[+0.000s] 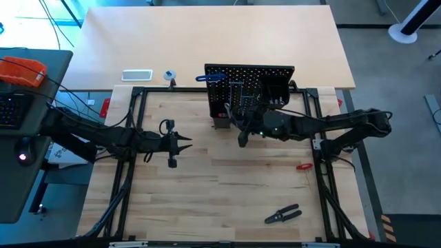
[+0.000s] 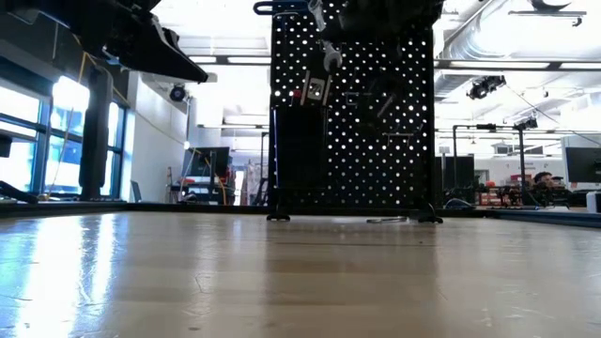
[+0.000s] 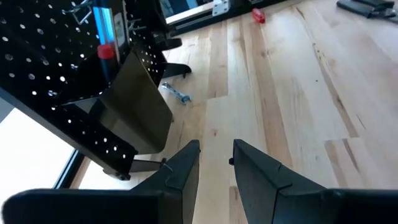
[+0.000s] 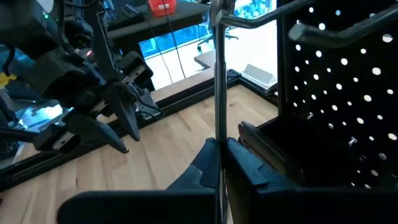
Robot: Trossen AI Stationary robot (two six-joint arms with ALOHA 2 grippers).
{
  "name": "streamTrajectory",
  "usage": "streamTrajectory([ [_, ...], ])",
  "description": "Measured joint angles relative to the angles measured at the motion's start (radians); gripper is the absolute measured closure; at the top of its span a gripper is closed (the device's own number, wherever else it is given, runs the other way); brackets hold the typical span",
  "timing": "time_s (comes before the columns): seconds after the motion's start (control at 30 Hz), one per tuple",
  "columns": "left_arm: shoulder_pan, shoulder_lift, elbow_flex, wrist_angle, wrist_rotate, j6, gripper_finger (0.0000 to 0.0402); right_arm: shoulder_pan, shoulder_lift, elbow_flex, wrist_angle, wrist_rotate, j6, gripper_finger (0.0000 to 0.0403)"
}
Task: Hang tools onto peg board
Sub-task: Hang the wrench on the pegboard
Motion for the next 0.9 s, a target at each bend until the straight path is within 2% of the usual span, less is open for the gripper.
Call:
streamTrajectory([
  [0.3,-0.014,0.007,0.000,0.004,0.001,0.006,0.0309,0.023,0.000,0.000,-0.009,-0.042,-0.029,0.0403],
  [0.9,-0.015,0.006,0.000,-0.005,0.001,0.000,0.0309,0.029,-0.007,0.000,-0.041,-0.014,-0.011,0.0403],
])
